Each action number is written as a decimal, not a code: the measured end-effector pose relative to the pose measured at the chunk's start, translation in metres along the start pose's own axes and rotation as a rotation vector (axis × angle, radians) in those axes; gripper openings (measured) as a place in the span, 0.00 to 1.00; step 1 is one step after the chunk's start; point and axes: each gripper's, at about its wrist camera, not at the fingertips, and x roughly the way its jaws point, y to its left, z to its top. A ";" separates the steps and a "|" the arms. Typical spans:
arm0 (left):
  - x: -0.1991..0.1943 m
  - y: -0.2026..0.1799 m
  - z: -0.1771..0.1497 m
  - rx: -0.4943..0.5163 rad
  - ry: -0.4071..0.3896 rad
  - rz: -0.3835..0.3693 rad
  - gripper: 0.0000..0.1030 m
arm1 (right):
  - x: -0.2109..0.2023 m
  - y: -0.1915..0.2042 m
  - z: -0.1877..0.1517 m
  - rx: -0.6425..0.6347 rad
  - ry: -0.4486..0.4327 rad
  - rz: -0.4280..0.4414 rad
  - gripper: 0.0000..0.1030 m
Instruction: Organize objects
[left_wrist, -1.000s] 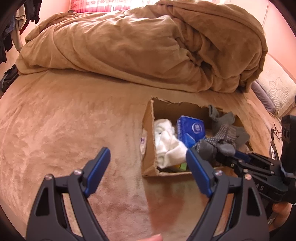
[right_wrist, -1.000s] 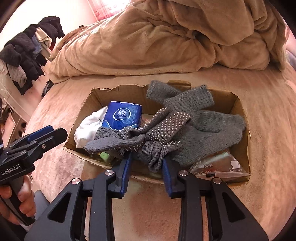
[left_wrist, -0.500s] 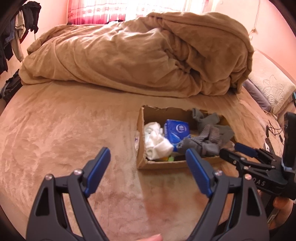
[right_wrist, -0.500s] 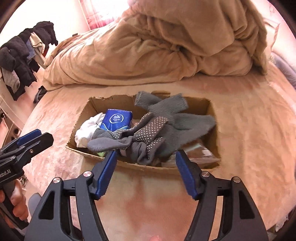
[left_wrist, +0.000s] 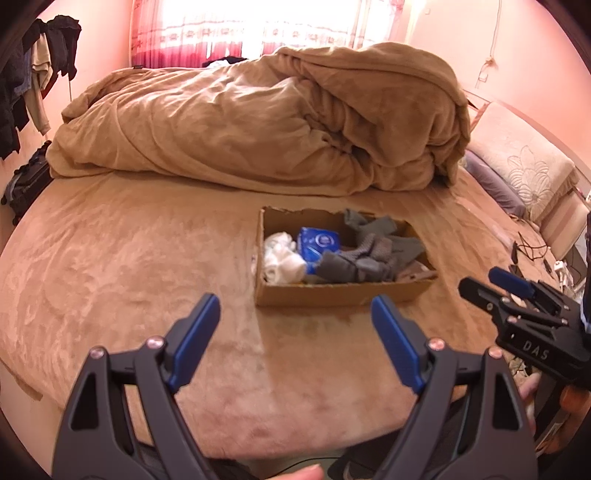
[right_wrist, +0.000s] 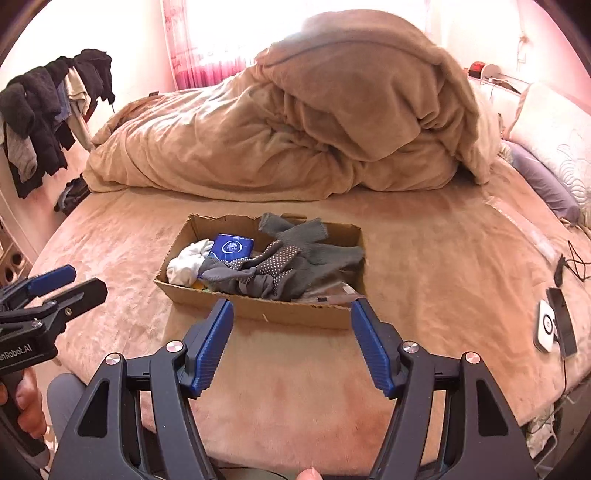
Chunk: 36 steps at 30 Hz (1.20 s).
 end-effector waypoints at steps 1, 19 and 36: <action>-0.004 -0.002 -0.002 -0.001 -0.003 -0.002 0.83 | -0.005 -0.001 -0.002 0.004 -0.005 -0.002 0.67; -0.065 -0.017 -0.046 -0.015 -0.052 -0.007 0.95 | -0.072 -0.002 -0.044 0.023 -0.058 0.006 0.68; -0.065 -0.014 -0.048 0.007 -0.046 0.003 0.95 | -0.076 0.006 -0.052 0.023 -0.054 -0.001 0.68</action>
